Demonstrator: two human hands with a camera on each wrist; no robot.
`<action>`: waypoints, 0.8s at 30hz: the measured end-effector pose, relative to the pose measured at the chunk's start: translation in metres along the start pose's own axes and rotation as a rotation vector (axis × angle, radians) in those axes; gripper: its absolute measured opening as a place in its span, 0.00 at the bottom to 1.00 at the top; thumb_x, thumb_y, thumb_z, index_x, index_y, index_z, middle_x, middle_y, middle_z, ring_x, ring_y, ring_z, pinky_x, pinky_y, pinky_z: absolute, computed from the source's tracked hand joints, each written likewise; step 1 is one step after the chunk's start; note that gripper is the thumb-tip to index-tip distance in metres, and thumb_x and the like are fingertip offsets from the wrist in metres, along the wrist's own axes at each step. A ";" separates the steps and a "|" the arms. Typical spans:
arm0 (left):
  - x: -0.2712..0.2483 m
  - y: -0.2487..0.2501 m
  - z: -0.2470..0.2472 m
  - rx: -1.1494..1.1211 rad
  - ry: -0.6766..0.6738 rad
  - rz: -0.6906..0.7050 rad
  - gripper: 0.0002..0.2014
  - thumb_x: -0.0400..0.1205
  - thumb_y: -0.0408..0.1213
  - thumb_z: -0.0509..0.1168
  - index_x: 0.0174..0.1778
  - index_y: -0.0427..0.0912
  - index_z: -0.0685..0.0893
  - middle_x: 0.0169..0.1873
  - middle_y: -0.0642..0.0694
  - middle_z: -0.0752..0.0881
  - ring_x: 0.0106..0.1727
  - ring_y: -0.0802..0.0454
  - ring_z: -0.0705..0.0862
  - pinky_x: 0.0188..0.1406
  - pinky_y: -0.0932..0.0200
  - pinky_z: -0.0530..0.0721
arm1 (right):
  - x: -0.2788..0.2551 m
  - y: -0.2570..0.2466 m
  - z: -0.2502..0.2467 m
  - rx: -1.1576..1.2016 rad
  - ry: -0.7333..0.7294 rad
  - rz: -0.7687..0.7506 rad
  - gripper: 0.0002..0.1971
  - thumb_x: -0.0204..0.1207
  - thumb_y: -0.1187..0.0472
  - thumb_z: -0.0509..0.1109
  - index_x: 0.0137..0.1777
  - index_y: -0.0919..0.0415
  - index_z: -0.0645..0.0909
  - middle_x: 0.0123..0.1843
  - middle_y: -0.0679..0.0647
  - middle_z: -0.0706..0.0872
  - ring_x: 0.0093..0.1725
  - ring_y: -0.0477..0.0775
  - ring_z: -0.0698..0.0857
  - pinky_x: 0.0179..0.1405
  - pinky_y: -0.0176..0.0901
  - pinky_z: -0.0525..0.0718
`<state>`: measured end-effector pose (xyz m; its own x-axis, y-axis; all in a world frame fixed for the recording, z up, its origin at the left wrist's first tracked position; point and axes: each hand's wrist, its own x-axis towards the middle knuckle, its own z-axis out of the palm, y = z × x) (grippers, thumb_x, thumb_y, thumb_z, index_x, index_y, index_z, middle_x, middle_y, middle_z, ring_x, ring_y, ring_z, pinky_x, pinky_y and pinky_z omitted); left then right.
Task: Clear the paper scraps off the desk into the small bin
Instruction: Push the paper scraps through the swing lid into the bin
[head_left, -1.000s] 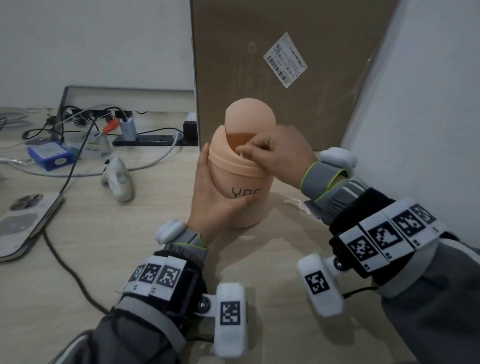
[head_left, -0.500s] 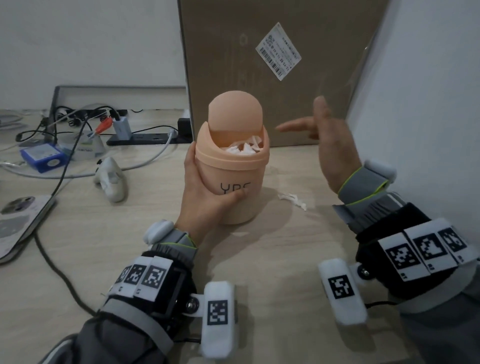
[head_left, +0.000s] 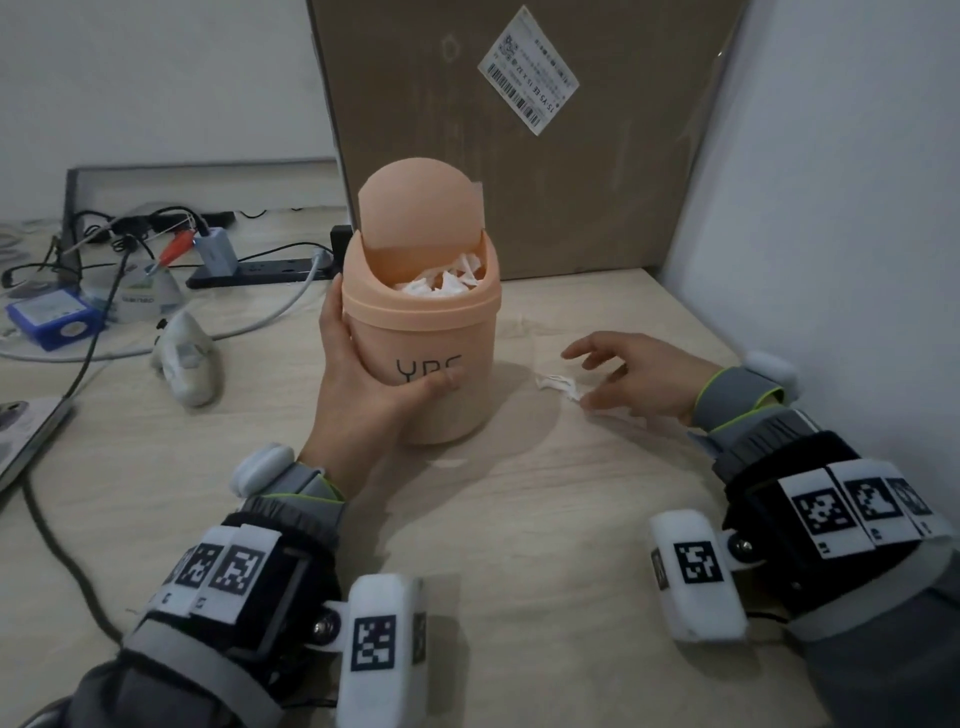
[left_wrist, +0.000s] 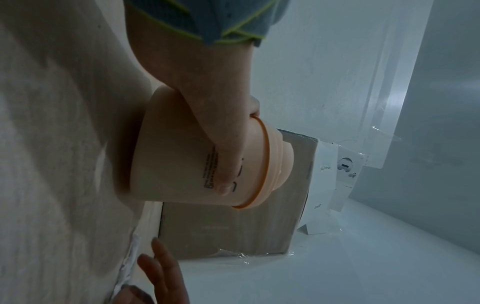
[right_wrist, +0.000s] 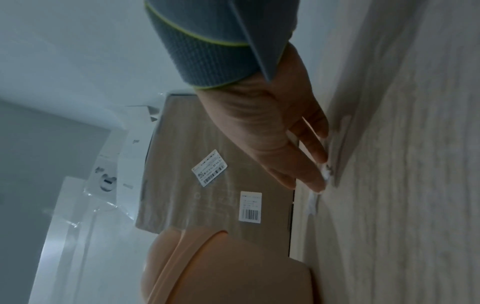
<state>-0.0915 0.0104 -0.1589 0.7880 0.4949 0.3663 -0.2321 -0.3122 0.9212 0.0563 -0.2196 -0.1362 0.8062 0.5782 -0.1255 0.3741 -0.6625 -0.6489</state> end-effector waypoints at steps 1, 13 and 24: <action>0.000 0.000 0.001 0.002 0.000 -0.001 0.68 0.54 0.53 0.84 0.87 0.59 0.49 0.79 0.59 0.70 0.76 0.61 0.75 0.76 0.46 0.79 | 0.002 0.003 0.002 -0.062 -0.033 -0.037 0.27 0.68 0.63 0.77 0.66 0.45 0.77 0.61 0.50 0.75 0.46 0.49 0.81 0.47 0.43 0.82; -0.002 0.001 0.002 -0.007 0.002 0.010 0.67 0.54 0.51 0.84 0.86 0.58 0.50 0.78 0.59 0.73 0.75 0.62 0.77 0.75 0.46 0.80 | 0.011 0.015 0.012 -0.126 0.105 -0.239 0.05 0.68 0.66 0.77 0.42 0.56 0.89 0.36 0.51 0.87 0.34 0.40 0.81 0.35 0.23 0.74; -0.001 -0.001 0.002 0.003 0.001 -0.001 0.68 0.54 0.52 0.84 0.87 0.57 0.49 0.79 0.57 0.71 0.77 0.58 0.75 0.76 0.42 0.78 | 0.011 0.020 0.005 0.316 0.567 -0.135 0.04 0.68 0.66 0.77 0.39 0.55 0.88 0.30 0.49 0.86 0.25 0.35 0.81 0.39 0.31 0.81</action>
<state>-0.0907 0.0089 -0.1602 0.7880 0.4958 0.3650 -0.2291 -0.3141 0.9213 0.0706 -0.2243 -0.1547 0.9104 0.2490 0.3303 0.4056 -0.3803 -0.8312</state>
